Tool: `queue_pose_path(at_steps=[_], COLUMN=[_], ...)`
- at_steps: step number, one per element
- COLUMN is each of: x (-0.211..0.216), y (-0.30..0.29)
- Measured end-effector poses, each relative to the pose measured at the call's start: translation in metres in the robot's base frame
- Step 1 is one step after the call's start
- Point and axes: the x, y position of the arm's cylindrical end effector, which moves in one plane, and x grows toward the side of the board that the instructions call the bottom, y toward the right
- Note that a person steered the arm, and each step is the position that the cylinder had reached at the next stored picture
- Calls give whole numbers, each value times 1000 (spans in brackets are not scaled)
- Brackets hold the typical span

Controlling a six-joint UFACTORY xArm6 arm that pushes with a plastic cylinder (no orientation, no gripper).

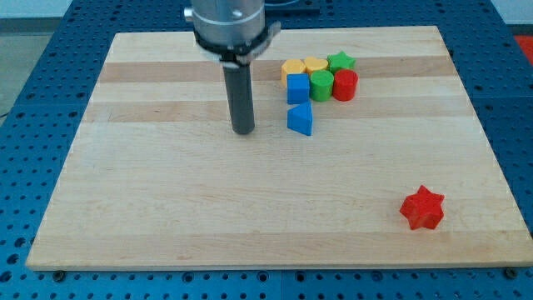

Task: Move the blue triangle to the red star

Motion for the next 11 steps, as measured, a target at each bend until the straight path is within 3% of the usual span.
queue_pose_path(at_steps=[1, 3, 5, 6, 7, 8, 9, 10, 11], x=[-12, 46, 11, -1, 17, 66, 69, 27, 15], y=[29, 145, 93, 110, 138, 160, 166, 156, 169])
